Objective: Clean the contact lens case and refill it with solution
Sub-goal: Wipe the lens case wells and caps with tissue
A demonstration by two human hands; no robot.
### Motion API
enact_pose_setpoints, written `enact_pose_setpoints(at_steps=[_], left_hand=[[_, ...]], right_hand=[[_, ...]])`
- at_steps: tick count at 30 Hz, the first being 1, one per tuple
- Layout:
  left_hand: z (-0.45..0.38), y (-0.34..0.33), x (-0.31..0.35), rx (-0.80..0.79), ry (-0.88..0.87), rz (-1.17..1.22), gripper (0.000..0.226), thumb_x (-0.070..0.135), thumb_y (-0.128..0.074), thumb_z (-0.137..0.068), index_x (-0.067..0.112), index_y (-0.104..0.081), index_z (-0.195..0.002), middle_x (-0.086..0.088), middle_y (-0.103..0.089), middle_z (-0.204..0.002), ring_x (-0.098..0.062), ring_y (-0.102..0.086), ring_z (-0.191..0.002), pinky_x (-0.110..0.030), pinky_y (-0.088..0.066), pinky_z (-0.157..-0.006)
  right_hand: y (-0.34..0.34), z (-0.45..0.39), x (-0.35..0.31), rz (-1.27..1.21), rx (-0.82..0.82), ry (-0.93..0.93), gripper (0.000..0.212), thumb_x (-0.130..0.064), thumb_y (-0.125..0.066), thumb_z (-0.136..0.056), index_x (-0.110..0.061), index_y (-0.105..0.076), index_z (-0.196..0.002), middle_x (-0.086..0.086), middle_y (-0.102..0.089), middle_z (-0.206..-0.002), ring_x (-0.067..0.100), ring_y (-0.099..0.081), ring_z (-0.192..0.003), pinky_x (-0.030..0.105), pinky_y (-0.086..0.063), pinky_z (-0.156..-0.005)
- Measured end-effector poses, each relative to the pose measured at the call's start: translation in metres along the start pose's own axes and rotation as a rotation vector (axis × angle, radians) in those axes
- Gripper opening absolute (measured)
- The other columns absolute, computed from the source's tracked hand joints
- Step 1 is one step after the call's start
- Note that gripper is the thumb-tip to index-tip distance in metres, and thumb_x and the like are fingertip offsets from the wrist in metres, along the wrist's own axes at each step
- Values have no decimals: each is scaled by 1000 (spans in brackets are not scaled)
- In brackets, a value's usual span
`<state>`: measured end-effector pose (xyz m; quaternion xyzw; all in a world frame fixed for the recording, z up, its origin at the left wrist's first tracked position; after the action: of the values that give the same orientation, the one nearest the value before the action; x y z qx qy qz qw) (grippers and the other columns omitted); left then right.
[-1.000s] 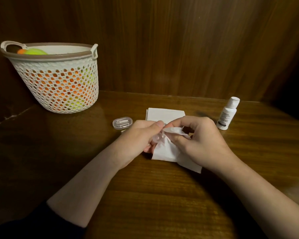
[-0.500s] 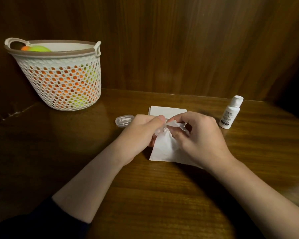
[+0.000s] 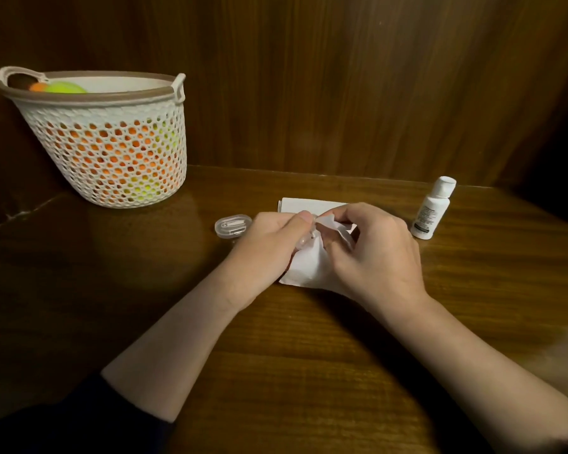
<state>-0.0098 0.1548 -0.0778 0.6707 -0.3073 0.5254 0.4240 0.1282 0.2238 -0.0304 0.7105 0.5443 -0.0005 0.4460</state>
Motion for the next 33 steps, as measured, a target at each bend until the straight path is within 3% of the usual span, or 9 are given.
enact_pose_setpoints(at_steps=[3, 6, 9, 12, 17, 20, 24, 27, 33], left_hand=[[0, 2, -5, 13, 40, -3, 54, 42, -45, -111, -8, -67, -112, -30, -73, -108, -42, -72, -101, -64, -53, -97], [0, 3, -11, 36, 89, 30, 51, 44, -46, -111, 1, -73, -115, -33, -71, -116, -49, -68, -115, -67, -49, -104], [-2, 1, -17, 37, 118, 94, 42, 42, -48, -112, 16, -81, -106, -19, -79, -113, -37, -73, -115, -64, -51, -109], [-6, -3, -22, -8, 135, 282, 48, 33, -51, -112, 23, -84, -80, -19, -79, -110, -26, -72, -115, -57, -53, -111], [-7, 4, -20, -8, 110, 308, 27, 32, -57, -110, 16, -79, -114, -5, -81, -96, -19, -75, -91, -32, -59, -74], [-7, 4, -19, -26, 98, 248, 22, 33, -61, -108, 22, -78, -115, 2, -82, -90, -15, -78, -88, -27, -57, -71], [-6, 0, -18, -49, 101, 266, 26, 31, -59, -109, 18, -76, -124, -2, -83, -106, -19, -80, -93, -25, -56, -71], [-5, -3, -19, -76, 98, 320, 30, 27, -59, -109, 10, -75, -128, -6, -82, -101, -21, -80, -96, -24, -57, -75], [-3, -11, -15, -141, 74, 492, 30, 26, -66, -101, 14, -78, -126, -6, -83, -108, -20, -80, -100, -26, -60, -83]], right_hand=[[-13, -2, 0, -35, -113, -15, 7, -32, -74, -95, -35, -70, -90, -20, -67, -85, 13, -64, -81, 32, -47, -71], [-22, -2, 7, -176, -213, -68, 10, -33, -72, -98, -33, -69, -89, -19, -70, -86, 7, -65, -85, 28, -47, -71], [-25, 2, 13, -340, -269, -141, 15, -49, -71, -97, -35, -75, -100, -21, -75, -101, -7, -64, -100, 6, -44, -73], [-31, 7, 15, -449, -338, -177, 25, -60, -76, -91, -42, -68, -106, -21, -73, -105, -6, -65, -100, 12, -50, -72], [-30, 3, 16, -446, -311, -118, 19, -27, -80, -96, -38, -71, -108, -20, -73, -109, -5, -65, -101, 8, -51, -76], [-22, 0, 19, -336, -251, -99, 25, -19, -79, -97, -43, -75, -100, -31, -71, -105, -18, -59, -109, -2, -45, -82], [-9, -4, 25, -316, -95, -109, 17, -26, -84, -93, -35, -75, -104, -22, -75, -102, -3, -70, -100, 21, -59, -88], [-9, -3, 30, -367, -61, -172, 18, -33, -84, -92, -28, -80, -109, -17, -79, -99, 3, -74, -96, 37, -64, -89], [-10, -3, 28, -507, -82, -193, 7, -31, -84, -93, -29, -80, -97, -15, -82, -93, 7, -77, -90, 45, -65, -87]])
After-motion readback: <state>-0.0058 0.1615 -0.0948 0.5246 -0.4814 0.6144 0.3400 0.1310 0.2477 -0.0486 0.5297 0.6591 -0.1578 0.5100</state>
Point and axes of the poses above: each hand's wrist, its own z-axis away from the middle knuckle, its own y-axis out of the back of the hand, x = y × z, the point moved 9 cm from there along -z, towards the middle knuckle
